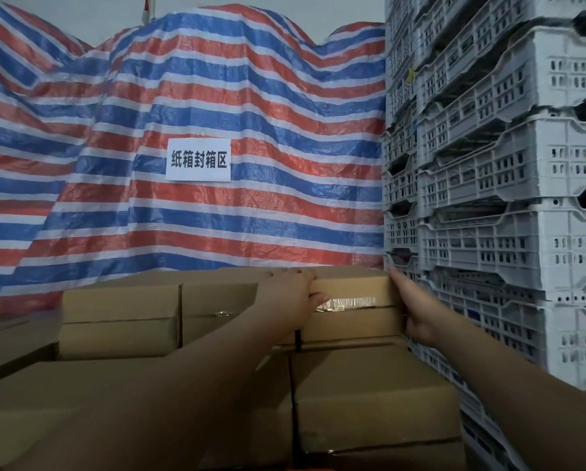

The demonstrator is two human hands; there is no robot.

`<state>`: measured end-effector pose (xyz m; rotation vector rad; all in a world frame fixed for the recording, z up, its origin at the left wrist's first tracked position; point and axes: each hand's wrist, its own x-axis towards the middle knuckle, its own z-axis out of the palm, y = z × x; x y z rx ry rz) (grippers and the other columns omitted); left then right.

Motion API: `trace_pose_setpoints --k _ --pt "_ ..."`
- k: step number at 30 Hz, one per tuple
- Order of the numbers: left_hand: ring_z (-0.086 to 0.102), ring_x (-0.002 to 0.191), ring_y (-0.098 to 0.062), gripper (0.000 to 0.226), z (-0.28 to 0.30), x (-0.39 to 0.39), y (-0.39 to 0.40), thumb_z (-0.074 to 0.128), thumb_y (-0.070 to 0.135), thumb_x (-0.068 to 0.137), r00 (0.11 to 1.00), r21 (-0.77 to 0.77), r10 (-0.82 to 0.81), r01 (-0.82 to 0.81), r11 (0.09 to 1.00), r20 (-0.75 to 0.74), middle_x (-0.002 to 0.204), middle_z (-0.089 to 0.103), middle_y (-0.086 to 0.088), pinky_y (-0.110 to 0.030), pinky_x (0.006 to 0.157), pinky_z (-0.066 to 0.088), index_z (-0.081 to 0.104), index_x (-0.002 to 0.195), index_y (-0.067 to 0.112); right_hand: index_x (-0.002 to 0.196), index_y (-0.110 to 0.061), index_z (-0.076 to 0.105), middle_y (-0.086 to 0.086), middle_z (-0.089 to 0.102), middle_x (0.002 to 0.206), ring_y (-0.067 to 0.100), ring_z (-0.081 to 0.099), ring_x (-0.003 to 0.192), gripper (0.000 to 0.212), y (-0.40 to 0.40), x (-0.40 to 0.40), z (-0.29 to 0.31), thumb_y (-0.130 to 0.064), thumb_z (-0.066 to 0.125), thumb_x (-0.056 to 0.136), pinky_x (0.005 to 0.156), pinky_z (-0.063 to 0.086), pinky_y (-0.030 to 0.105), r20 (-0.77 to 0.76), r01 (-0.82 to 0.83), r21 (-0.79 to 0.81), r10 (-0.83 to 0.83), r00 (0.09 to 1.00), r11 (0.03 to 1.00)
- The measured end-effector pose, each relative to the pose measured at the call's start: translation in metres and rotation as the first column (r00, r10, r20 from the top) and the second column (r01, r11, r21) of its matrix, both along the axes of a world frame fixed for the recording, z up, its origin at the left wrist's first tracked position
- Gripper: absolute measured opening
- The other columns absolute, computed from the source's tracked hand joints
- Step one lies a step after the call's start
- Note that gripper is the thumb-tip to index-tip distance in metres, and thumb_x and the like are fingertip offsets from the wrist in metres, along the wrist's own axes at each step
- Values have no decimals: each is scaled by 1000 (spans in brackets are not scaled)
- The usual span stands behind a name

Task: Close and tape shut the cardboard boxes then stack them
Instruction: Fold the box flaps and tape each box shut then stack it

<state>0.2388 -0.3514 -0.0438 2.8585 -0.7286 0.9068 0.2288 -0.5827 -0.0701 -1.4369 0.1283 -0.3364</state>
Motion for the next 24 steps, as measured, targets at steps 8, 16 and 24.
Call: trace_pose_setpoints --k 8,16,24 --pt "45 127 -27 51 -2 -15 -4 43 50 100 990 20 121 -122 992 66 139 50 -7 -42 108 35 42 138 17 151 -15 42 13 51 147 29 54 126 90 11 -21 5 -78 38 88 102 43 39 -109 -62 -262 34 993 963" --pt "54 96 -20 25 24 -62 26 42 23 102 981 -38 41 -34 999 190 104 60 -3 -33 81 44 63 109 14 140 -11 47 12 52 140 30 48 130 61 52 -57 32 -57 39 100 113 35 47 443 518 -829 -318 839 211" --pt "50 64 -12 44 46 -139 92 37 45 104 988 -35 141 -138 990 71 70 51 2 -30 64 46 49 70 19 76 -15 50 4 56 81 30 58 82 30 128 -118 64 -29 43 102 72 37 36 616 623 -767 -96 782 155"
